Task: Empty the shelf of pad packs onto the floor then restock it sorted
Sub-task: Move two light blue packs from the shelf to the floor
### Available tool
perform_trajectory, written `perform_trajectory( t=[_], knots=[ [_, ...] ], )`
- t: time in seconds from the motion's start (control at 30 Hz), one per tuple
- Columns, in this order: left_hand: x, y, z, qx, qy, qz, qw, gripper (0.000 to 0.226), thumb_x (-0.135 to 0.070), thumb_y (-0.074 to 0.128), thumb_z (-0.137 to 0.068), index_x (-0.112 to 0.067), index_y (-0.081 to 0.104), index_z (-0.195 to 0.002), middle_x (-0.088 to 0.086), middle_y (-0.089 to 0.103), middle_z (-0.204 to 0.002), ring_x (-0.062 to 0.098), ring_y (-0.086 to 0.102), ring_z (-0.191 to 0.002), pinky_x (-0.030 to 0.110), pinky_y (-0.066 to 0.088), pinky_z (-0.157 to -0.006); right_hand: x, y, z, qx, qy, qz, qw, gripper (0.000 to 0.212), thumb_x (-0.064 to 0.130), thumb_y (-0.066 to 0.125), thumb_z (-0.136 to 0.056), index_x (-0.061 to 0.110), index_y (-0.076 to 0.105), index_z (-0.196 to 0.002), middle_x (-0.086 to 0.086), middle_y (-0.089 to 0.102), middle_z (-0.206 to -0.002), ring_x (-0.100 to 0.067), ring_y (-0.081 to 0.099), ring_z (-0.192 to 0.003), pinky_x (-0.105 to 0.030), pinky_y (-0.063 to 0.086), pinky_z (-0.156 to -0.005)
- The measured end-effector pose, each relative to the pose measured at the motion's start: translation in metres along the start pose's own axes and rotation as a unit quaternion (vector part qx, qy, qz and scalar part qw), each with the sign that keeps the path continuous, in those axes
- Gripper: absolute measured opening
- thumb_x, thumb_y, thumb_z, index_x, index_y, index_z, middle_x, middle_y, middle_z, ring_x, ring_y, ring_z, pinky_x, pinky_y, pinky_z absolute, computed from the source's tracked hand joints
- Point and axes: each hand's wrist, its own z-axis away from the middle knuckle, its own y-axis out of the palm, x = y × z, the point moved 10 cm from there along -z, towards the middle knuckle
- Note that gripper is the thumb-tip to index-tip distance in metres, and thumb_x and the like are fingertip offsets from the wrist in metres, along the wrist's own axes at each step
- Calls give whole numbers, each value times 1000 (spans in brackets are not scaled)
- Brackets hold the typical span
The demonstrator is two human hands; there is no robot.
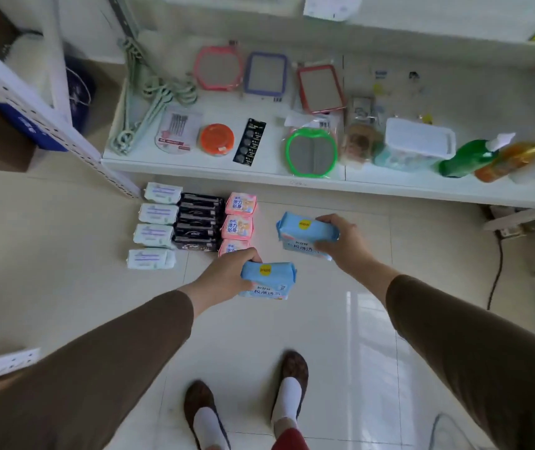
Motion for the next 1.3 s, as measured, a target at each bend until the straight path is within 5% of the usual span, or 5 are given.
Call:
perform_trajectory(
  t=[0.37, 0.57, 0.97, 1.2, 1.3],
  knots=[
    [102, 98, -135, -66, 60, -131, 987, 31, -12, 68, -77, -25, 57, -103, 0, 55, -96, 20, 47, -96, 35, 45, -74, -132, 133, -127, 31, -4, 28, 999, 46, 14, 69, -80, 34, 58, -120, 7, 59, -112, -23, 51, -108, -35, 47, -87],
    [139, 132, -182, -93, 133, -210, 964, 33, -9, 68, -74, -18, 60, -104, 0, 55, -104, 22, 52, -95, 38, 44, -77, -181, 186, -175, 45, -8, 35, 998, 45, 14, 66, -79, 35, 58, -117, 8, 60, -111, -22, 52, -107, -35, 49, -84],
    [178, 152, -226, -149, 152, -379, 901, 39, -19, 72, -74, -26, 65, -112, -7, 63, -106, 19, 61, -95, 35, 33, -86, -229, 239, -214, 71, 18, 8, 997, 47, 4, 64, -75, 28, 62, -115, 1, 59, -115, -22, 55, -104, -40, 52, -89],
    [189, 150, -230, -162, 129, -435, 876, 31, -24, 65, -80, -23, 60, -110, -6, 60, -101, 22, 55, -102, 38, 37, -88, -226, 249, -213, 94, 24, -36, 995, 49, 0, 59, -79, 26, 60, -120, 3, 55, -119, -15, 53, -100, -16, 43, -69],
    [190, 147, -228, -165, 122, -454, 867, 27, -30, 62, -83, -22, 57, -108, -4, 57, -98, 24, 52, -103, 39, 37, -88, -225, 255, -209, 103, 33, -60, 992, 54, -3, 56, -80, 26, 60, -125, 4, 53, -124, -14, 53, -105, -16, 45, -74]
  ],
)
